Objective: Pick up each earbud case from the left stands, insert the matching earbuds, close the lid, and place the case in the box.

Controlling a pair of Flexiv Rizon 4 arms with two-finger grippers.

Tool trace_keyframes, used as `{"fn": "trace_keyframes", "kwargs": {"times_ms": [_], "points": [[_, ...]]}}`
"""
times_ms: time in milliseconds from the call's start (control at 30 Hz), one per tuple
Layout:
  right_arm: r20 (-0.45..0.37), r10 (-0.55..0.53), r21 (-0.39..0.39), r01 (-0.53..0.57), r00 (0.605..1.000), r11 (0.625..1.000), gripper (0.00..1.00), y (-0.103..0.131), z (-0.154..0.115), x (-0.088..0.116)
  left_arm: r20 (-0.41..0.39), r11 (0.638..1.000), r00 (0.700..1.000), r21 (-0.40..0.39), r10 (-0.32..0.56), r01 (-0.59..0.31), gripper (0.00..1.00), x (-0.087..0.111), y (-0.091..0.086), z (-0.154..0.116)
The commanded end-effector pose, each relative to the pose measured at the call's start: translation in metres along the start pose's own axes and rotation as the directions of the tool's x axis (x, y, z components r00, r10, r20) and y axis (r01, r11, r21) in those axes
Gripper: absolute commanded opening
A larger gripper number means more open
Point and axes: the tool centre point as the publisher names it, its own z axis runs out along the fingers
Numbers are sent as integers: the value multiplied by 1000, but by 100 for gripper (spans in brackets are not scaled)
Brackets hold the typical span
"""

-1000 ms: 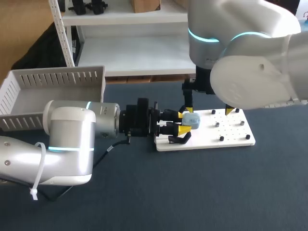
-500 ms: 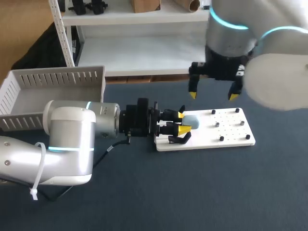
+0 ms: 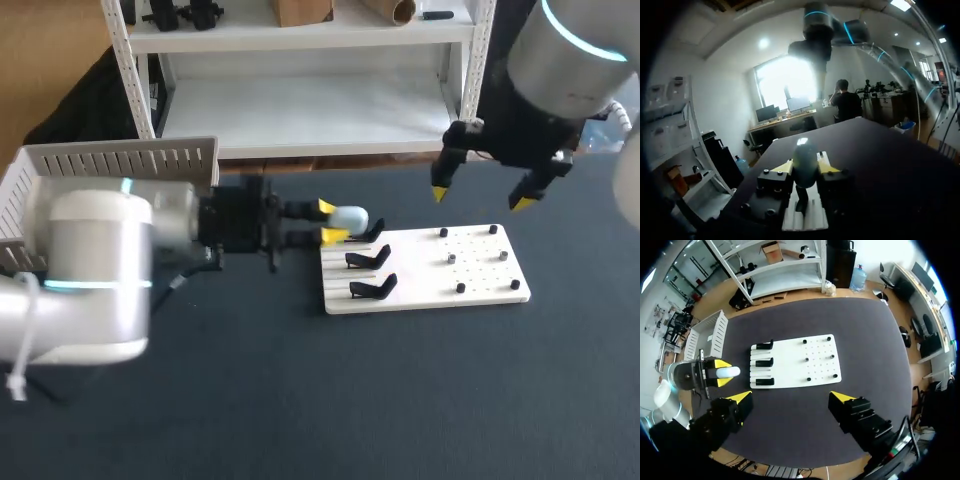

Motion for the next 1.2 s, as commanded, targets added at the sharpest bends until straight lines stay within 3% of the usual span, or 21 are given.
{"fn": "trace_keyframes", "kwargs": {"times_ms": [33,133,267,400,567,900,1200], "points": [[5,1,0,-1,1000,1000,100,-1,0,1,-154,988,988,-149,6,-29,0,-29,0,-65],[5,1,0,-1,1000,1000,100,-1,0,1,-225,980,974,-199,-30,-16,0,-19,16,-90],[5,1,0,-1,1000,1000,100,-1,0,1,-284,946,945,-319,-161,65,0,15,32,-114],[5,1,0,-1,1000,1000,100,-1,0,1,-301,902,916,-413,-266,126,0,47,43,-135],[5,1,0,-1,1000,1000,100,-1,0,1,-306,856,888,-491,-344,162,0,71,51,-161],[5,1,0,-1,1000,1000,100,-1,0,1,-322,770,856,-625,-405,130,0,83,74,-211],[5,1,0,-1,1000,1000,100,-1,0,1,-311,724,847,-679,-432,120,0,96,109,-237]]}}
